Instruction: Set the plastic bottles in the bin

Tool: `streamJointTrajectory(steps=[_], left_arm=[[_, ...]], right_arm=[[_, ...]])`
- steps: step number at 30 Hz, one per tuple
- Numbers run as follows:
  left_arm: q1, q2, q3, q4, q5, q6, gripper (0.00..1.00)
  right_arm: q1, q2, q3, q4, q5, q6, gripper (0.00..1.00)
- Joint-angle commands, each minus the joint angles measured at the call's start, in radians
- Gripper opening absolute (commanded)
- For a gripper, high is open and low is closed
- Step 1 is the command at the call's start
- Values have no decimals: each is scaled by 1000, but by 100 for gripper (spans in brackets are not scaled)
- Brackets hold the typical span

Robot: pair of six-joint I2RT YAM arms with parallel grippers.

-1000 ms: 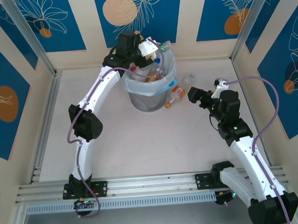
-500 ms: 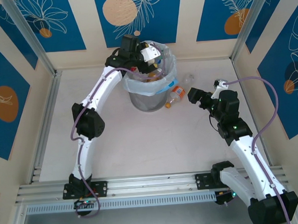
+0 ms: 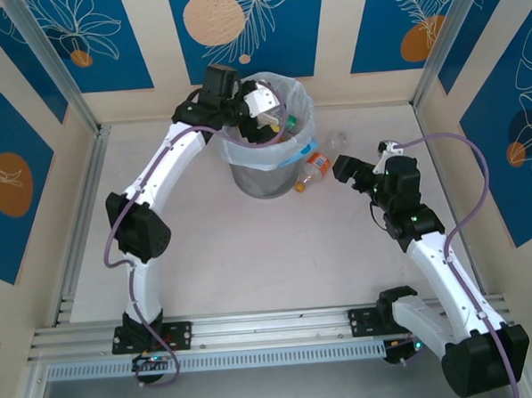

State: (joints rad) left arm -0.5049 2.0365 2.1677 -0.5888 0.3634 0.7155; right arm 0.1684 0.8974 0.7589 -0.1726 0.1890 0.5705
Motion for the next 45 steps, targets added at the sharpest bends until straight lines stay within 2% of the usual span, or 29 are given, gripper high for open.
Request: streamJointTrajectory(steps=[1, 6, 10, 14, 18, 25, 28, 32, 36, 41, 45], left_arm=[[6, -95, -58, 141, -17, -136, 99], [5, -191, -178, 260, -58, -304, 99], [5, -298, -334, 384, -132, -429, 99], [5, -421, -517, 504, -239, -534, 99], [5, -522, -674, 556, -364, -641, 99], [5, -677, -867, 520, -494, -779, 99], [6, -758, -933, 478, -544, -823, 99], [6, -878, -1037, 432, -668, -882, 99], [14, -978, -1141, 407, -785, -928, 99], [23, -1028, -1200, 336, -877, -977, 99], [30, -1039, -1231, 313, -905, -1008, 99]], right_arm=[[-14, 52, 47, 3, 36, 30, 100], [-42, 178, 105, -39, 8, 55, 100], [-67, 302, 190, -110, -16, 56, 99], [-84, 430, 278, -165, -49, 44, 100], [-89, 546, 345, -182, -43, 62, 100], [-113, 741, 474, -196, -59, 122, 100], [-121, 837, 550, -211, -82, 115, 97], [-123, 966, 679, -272, -94, 107, 95], [-122, 1082, 797, -324, -167, 99, 93], [-117, 1191, 907, -386, -217, 118, 91], [-105, 1269, 980, -434, -223, 114, 90]])
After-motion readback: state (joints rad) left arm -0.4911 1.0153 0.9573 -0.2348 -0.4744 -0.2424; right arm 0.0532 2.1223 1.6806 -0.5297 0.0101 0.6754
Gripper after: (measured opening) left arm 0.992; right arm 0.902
